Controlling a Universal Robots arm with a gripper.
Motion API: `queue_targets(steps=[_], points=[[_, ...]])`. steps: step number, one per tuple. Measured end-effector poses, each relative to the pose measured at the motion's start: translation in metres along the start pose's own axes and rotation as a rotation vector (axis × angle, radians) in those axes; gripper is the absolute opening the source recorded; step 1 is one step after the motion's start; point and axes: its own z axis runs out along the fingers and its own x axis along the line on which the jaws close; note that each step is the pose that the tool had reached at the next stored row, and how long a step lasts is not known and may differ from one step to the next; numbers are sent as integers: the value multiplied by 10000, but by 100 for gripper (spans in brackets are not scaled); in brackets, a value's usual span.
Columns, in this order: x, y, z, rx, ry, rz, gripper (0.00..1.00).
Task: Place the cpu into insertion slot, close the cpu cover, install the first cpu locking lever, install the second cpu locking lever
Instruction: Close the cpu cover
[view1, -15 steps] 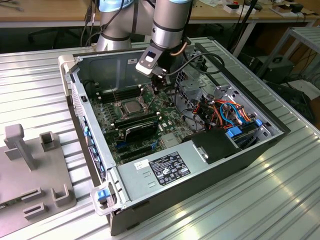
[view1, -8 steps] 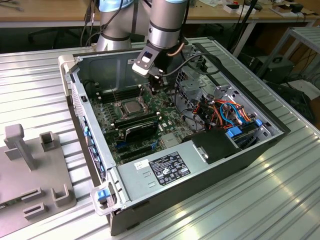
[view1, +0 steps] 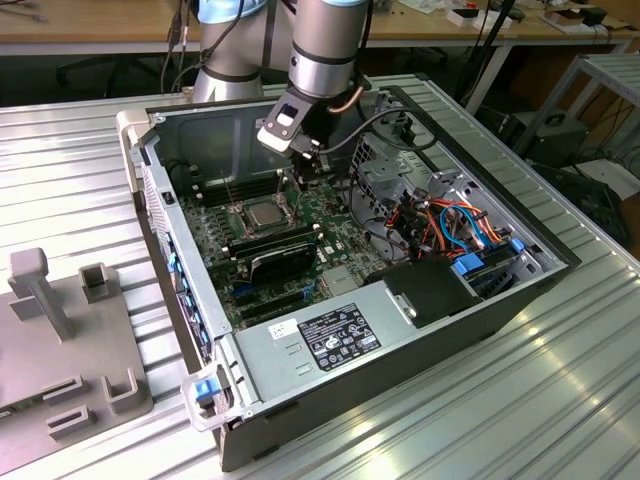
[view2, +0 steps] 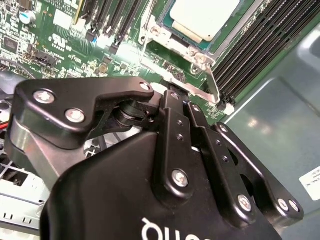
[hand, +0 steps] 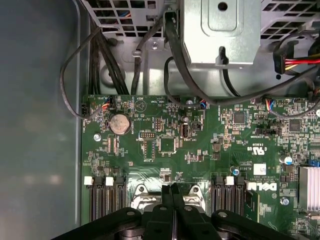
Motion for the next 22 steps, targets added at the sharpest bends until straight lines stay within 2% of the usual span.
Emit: queue_targets(steps=[18, 19, 20, 22], points=[[1, -166, -6, 0, 1, 1, 11], [1, -268, -7, -2, 1, 1, 11], [0, -429, -8, 0, 0, 1, 11], [0, -461, -4, -2, 19, -1, 11]])
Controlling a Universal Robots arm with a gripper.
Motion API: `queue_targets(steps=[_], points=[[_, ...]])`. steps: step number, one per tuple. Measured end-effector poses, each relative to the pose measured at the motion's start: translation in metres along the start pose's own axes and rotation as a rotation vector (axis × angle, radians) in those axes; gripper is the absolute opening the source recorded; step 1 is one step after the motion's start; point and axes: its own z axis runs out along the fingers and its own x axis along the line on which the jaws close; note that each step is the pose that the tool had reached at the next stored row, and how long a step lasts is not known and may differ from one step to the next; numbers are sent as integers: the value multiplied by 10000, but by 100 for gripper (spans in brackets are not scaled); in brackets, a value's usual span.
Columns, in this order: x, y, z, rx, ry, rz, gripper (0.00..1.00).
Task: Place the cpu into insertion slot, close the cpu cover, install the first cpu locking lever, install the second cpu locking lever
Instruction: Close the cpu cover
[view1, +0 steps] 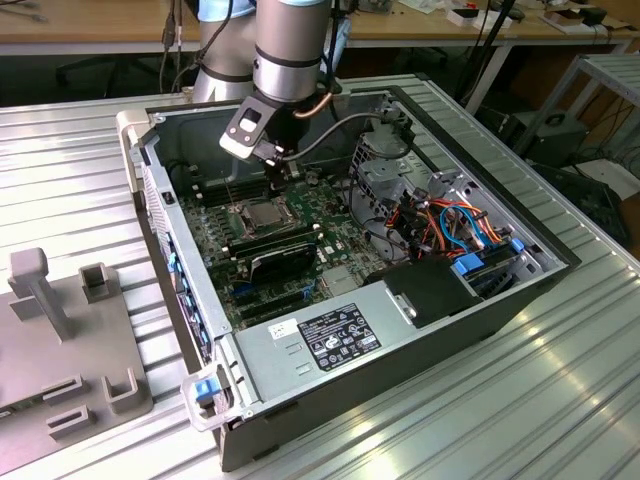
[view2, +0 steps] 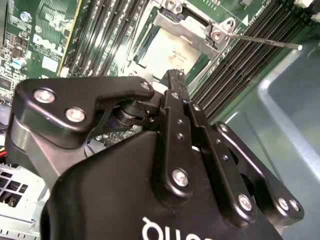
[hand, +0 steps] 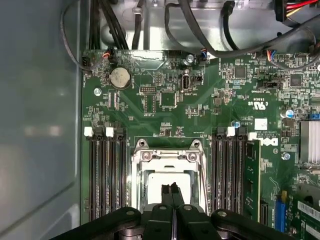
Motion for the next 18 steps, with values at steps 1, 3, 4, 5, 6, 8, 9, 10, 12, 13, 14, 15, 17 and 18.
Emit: queue_targets(steps=[1, 3, 4, 5, 6, 8, 9, 10, 12, 13, 14, 15, 17, 18], points=[[0, -51, 11, 1, -1, -12, 11], [0, -113, 28, 3, -3, -33, 11], [0, -154, 43, 5, -1, -45, 11], [1, -180, 54, 9, 0, -54, 11], [1, -199, 64, 15, 0, -62, 11], [1, -230, 81, 27, 0, -74, 11], [1, -241, 88, 30, 0, -75, 11], [1, -247, 91, 32, -1, -75, 11], [1, -248, 91, 33, -2, -78, 11], [1, -248, 92, 33, -1, -78, 11], [1, -248, 92, 32, 0, -78, 11], [2, -248, 92, 32, 0, -77, 11], [2, -248, 92, 31, 0, -76, 11], [1, -248, 93, 32, 0, -76, 11]])
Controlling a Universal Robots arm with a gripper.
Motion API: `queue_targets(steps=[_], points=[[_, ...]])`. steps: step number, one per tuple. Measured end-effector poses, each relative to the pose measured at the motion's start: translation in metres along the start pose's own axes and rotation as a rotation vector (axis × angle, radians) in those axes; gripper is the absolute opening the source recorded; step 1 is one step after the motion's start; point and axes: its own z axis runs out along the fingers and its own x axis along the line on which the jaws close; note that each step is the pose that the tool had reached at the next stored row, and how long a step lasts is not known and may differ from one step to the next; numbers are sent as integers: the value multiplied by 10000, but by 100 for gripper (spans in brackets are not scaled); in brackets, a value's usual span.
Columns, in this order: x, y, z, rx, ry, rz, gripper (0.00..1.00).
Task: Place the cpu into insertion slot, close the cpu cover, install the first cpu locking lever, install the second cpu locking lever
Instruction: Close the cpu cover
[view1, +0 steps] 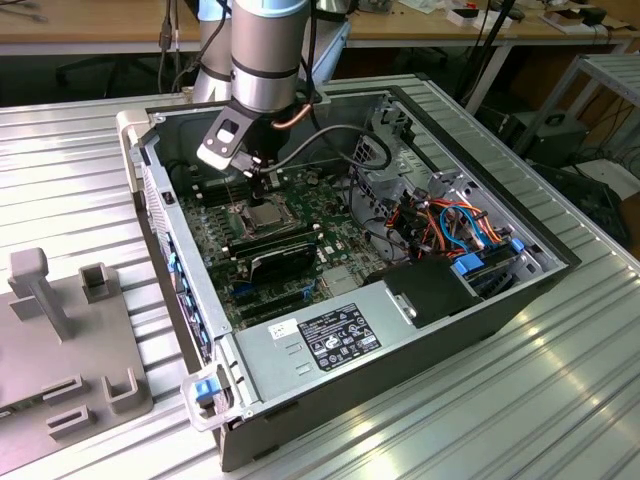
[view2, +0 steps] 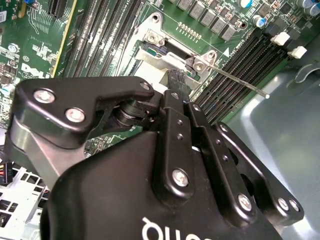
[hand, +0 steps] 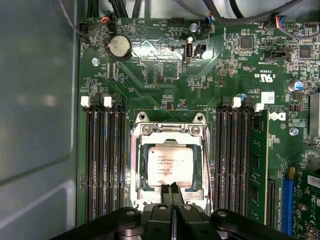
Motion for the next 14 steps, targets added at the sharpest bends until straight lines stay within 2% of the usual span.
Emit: queue_targets(steps=[7, 14], points=[[1, -18, 77, -1, 0, 1, 11], [2, -54, 227, 2, 0, -2, 11]])
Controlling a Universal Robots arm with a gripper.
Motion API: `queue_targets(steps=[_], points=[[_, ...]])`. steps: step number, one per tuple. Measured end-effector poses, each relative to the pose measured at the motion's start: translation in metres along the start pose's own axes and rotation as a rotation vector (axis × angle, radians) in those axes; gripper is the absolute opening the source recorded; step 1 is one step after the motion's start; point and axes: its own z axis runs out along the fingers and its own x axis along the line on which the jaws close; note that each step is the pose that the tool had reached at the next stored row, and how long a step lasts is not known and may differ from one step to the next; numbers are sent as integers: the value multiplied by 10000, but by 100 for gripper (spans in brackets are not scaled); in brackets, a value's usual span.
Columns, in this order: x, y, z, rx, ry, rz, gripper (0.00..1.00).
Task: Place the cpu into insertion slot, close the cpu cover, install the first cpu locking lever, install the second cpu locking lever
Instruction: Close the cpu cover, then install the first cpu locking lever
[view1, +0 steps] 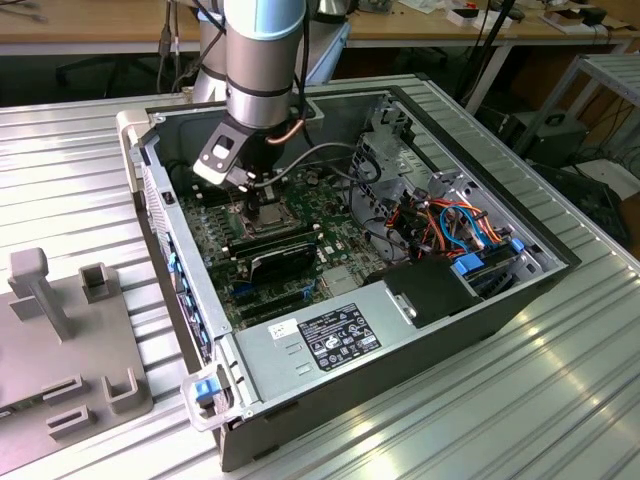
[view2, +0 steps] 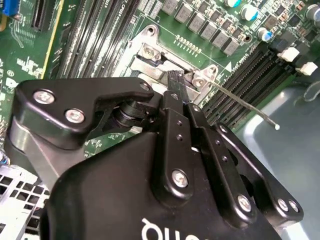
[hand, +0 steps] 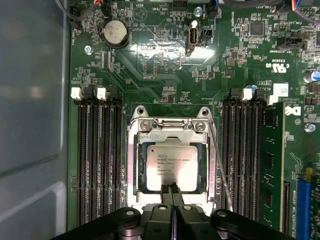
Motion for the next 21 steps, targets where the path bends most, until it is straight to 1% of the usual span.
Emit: queue_targets(steps=[2, 4, 5, 7, 9, 10, 11, 12, 14, 15, 16, 21], points=[[0, -4, 20, 3, -1, 2, 11], [0, -5, 18, 3, -2, 1, 11], [0, -4, 8, 1, 0, 2, 11], [-1, -2, -55, 2, -1, 2, 11], [0, 2, -61, 0, 1, 1, 11], [-1, 23, -61, 3, 0, 2, 11], [-1, 58, -60, 6, 0, 3, 11], [-2, 111, -58, 14, 0, 2, 11], [-2, 183, -55, 24, 1, 2, 11], [-3, 248, -53, 36, 0, 0, 11], [-4, 261, -53, 39, 0, 0, 11], [-4, 265, -53, 39, 0, 2, 11]])
